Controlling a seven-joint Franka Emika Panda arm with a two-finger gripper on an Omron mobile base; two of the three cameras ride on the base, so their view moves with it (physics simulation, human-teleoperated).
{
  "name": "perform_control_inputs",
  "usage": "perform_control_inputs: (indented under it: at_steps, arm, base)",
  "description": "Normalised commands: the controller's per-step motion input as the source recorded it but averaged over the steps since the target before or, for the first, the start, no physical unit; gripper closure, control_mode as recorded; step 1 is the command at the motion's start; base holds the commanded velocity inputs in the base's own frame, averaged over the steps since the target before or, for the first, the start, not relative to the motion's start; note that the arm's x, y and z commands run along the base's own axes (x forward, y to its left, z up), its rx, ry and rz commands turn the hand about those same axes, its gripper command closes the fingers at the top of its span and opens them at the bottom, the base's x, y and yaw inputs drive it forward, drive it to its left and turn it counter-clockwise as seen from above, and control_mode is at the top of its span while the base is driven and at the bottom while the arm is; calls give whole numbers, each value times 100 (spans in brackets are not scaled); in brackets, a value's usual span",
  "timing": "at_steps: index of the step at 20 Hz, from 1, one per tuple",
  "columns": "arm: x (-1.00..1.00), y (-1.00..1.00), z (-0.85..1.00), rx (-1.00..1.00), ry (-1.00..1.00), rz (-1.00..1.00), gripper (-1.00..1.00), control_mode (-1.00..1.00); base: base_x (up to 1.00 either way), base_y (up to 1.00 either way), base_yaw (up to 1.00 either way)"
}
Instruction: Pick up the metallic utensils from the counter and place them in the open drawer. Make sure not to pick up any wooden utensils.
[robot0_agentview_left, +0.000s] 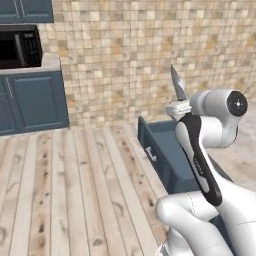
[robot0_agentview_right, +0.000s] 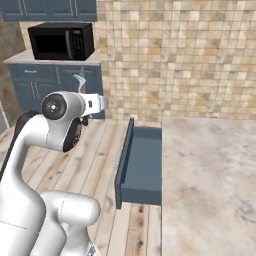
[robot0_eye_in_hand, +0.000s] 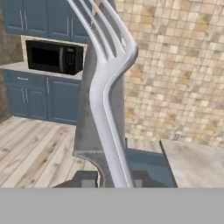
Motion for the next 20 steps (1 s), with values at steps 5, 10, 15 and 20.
perform_control_inputs:
  at_steps: [5,10,15,20]
  arm:
    - [0,0,0,0,0,0,100,100]
    - [0,0,0,0,0,0,100,100]
    - [0,0,0,0,0,0,100,100]
    - [0,0,0,0,0,0,100,100]
  base:
    - [47,-1,-18]
    - [34,0,-15]
    - [27,-32,0]
    - [27,-50,7]
